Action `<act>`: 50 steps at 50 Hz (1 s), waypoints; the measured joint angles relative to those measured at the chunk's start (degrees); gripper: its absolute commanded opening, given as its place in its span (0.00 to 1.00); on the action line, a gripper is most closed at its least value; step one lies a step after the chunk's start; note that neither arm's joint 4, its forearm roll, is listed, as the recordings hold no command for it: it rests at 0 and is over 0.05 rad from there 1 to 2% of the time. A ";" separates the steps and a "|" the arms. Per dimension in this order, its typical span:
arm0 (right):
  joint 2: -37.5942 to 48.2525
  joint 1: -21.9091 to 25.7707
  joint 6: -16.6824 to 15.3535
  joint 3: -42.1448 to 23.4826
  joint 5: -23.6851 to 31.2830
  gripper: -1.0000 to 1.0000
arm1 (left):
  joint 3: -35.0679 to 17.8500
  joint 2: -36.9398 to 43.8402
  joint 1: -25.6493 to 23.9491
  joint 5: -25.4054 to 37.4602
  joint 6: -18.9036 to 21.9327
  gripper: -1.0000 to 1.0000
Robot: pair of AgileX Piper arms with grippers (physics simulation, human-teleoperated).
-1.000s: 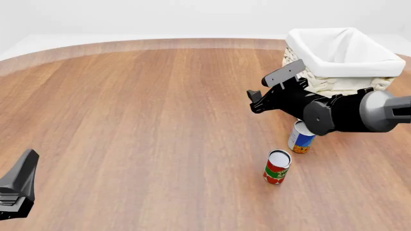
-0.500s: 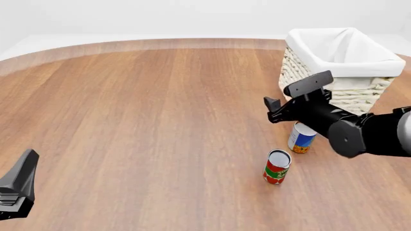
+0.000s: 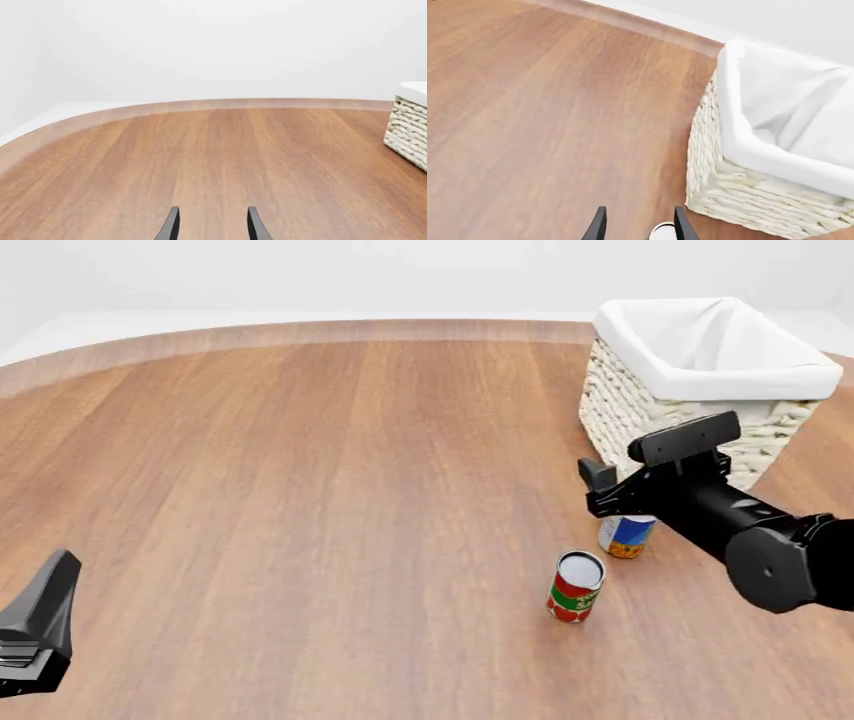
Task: Pick up the alphabet soup and the cream cheese box, and put them in the basket.
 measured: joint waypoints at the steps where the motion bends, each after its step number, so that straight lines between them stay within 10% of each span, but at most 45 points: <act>1: -0.23 -0.14 0.12 0.32 -0.06 1.00 | 0.00 0.00 0.00 0.00 0.00 1.00; 50: -5.49 -9.56 0.74 4.06 6.88 1.00 | 0.00 0.00 0.00 0.00 0.00 1.00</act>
